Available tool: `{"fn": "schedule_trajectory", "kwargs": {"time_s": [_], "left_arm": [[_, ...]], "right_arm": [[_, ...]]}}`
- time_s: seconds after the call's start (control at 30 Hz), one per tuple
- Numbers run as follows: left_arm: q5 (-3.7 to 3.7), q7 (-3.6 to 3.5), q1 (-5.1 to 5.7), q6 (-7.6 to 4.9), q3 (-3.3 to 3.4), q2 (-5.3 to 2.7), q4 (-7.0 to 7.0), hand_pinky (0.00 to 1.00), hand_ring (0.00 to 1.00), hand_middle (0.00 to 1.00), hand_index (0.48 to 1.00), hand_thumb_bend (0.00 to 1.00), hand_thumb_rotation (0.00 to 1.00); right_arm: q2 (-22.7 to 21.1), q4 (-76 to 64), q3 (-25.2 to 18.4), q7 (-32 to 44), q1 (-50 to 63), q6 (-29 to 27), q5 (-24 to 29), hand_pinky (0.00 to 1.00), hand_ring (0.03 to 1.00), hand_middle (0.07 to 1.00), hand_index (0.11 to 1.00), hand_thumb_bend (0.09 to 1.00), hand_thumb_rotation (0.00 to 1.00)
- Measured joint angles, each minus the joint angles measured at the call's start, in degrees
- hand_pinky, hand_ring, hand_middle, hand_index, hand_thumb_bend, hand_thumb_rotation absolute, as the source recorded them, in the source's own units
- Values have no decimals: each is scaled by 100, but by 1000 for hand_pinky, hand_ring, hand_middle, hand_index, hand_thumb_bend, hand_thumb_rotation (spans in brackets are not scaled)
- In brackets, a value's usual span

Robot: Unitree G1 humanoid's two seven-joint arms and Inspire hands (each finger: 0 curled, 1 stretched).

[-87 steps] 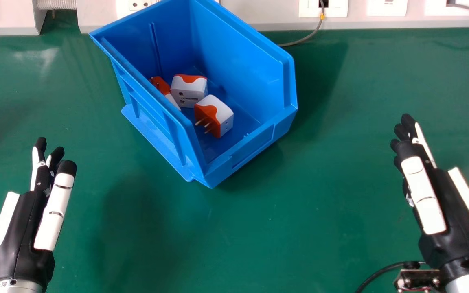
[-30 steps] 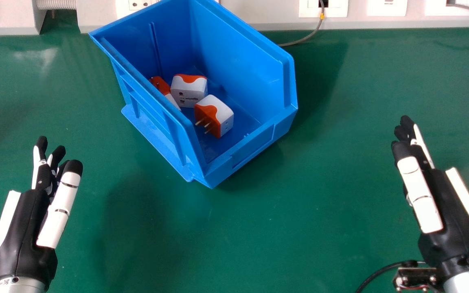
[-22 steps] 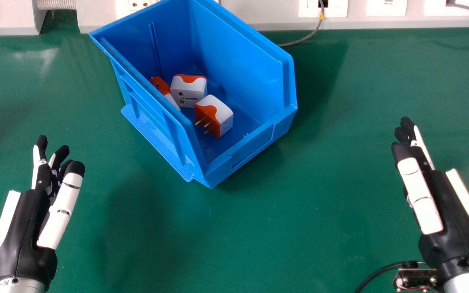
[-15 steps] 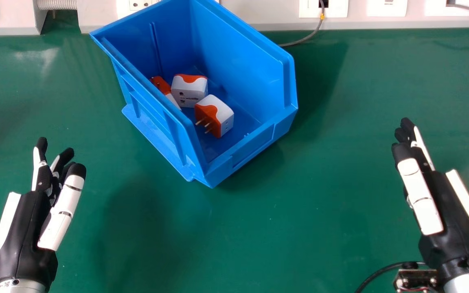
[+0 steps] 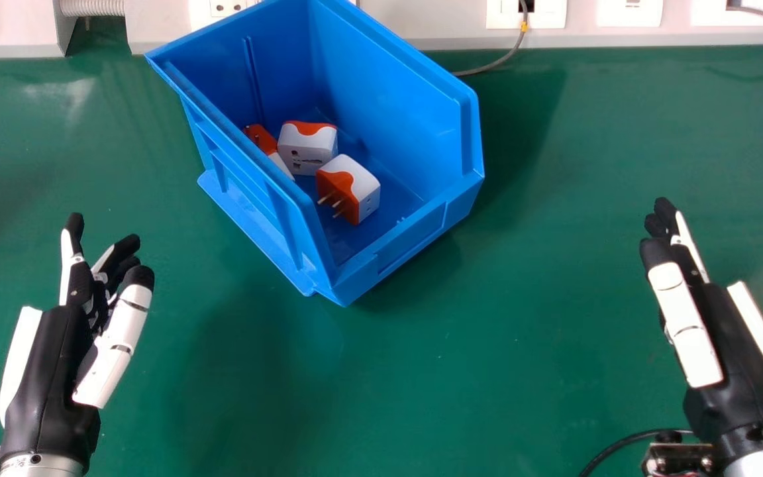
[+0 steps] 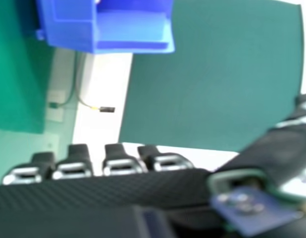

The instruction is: Pick all objects and put in blue box

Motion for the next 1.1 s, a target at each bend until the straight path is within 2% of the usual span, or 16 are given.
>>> {"fn": "schedule_trajectory", "kwargs": {"time_s": [0.1,0.17,0.2,0.3,0.33,0.4,0.47,0.53,0.93,1.1], "left_arm": [[125,28,-4,-283,-1,3,173,848,894,906,907,352,762],[206,63,-9,-408,-1,10,250,847,893,906,907,364,772],[228,77,-16,-431,-1,17,279,847,894,910,908,382,782],[245,106,-24,-421,-4,27,312,847,895,917,910,410,798],[275,112,-20,-390,-4,35,298,848,898,921,912,428,806],[333,112,21,-272,-8,64,212,853,909,935,921,466,823],[334,112,90,-149,-9,83,101,862,924,951,934,499,837],[334,111,135,-102,-12,94,40,867,932,961,941,516,845],[343,111,171,-94,-14,130,10,880,946,978,955,532,855],[345,111,160,-112,-13,143,53,875,946,978,954,534,855]], "right_arm": [[0,-33,0,-26,19,0,-34,1000,1000,1000,1000,361,1000],[0,-32,2,-33,28,0,-73,1000,1000,1000,1000,362,1000],[0,-32,2,-37,29,0,-87,1000,1000,1000,1000,363,1000],[0,-32,2,-59,34,0,-164,1000,1000,1000,1000,364,1000],[0,-32,2,-62,40,-1,-177,1000,1000,1000,1000,364,1000],[0,-33,2,-64,77,-2,-190,1000,1000,1000,1000,365,1000],[1,-33,2,-68,121,-2,-194,1000,1000,1000,1000,367,1000],[1,-54,2,-78,148,-2,-197,1000,1000,1000,1000,369,1000],[3,-198,8,-109,194,-2,-208,1000,1000,1000,1000,373,1000],[14,-206,16,-109,201,-1,-207,1000,1000,1000,1000,374,1000]]}}
